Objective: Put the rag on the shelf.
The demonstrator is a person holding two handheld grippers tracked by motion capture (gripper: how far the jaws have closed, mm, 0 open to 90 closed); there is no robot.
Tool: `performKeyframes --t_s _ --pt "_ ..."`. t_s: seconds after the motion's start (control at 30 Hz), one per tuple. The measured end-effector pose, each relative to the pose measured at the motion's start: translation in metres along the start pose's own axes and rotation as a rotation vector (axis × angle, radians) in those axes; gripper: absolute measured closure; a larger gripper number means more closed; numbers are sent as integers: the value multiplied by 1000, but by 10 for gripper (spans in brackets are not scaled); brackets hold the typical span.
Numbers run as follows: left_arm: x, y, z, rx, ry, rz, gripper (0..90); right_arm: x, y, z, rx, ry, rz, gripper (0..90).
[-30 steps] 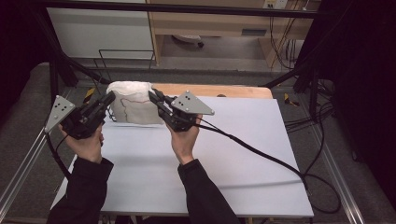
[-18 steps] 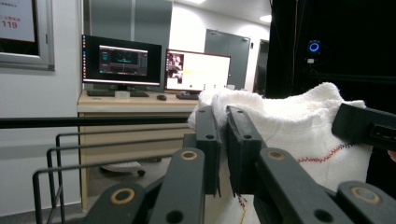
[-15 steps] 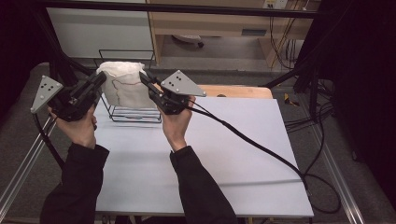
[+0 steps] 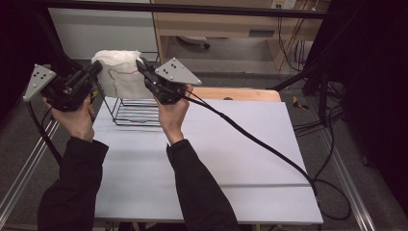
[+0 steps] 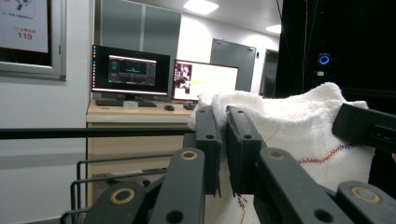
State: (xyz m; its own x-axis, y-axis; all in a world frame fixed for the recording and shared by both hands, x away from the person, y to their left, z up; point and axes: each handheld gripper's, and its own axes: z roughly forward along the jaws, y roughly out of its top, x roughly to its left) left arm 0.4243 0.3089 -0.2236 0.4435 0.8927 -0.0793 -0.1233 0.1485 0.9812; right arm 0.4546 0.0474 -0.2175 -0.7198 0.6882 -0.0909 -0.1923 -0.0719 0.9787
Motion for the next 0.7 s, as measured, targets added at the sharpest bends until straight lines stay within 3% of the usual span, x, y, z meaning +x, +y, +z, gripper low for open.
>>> performKeyframes --t_s 0.4,0.7 --pt "18 20 11 1 25 26 837 0 12 27 -18 -2 -5 840" --pt "28 28 29 20 37 32 837 -9 13 45 -11 -12 5 839"
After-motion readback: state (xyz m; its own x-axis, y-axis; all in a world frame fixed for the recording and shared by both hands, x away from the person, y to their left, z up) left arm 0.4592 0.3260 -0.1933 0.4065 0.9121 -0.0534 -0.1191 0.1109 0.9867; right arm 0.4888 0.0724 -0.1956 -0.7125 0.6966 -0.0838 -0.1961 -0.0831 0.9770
